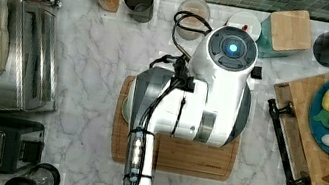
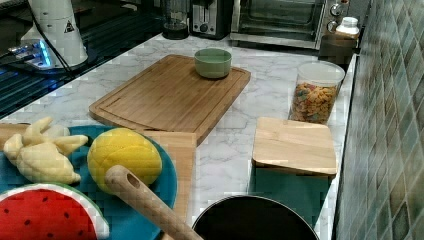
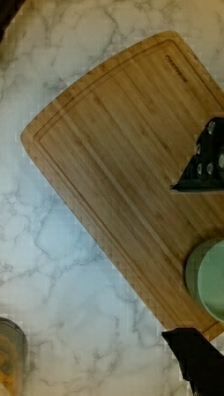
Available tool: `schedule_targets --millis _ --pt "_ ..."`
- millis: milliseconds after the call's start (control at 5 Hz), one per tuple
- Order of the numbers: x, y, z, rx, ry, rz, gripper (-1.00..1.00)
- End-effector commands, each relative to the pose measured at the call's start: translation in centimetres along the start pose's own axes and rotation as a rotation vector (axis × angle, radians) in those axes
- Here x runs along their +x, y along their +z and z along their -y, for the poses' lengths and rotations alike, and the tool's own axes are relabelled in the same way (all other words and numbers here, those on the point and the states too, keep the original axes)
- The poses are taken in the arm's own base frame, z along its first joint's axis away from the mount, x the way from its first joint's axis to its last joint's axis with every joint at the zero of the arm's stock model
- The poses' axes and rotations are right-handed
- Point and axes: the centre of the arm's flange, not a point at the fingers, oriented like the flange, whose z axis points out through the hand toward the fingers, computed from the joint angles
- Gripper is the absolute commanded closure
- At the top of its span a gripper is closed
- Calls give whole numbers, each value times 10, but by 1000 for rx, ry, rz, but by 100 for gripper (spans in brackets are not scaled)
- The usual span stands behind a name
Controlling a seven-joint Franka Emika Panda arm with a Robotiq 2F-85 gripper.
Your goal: Open the drawer.
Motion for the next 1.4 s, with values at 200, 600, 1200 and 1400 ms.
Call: schedule_targets --millis 200,600,1200,1400 --pt "-2 6 -50 -76 -465 -68 -100" --pt "4 17 -99 -122 -764 -157 -100" --pt "44 44 -164 -115 -965 -203 -100" --pt "48 59 -185 -137 -1001 -216 -100"
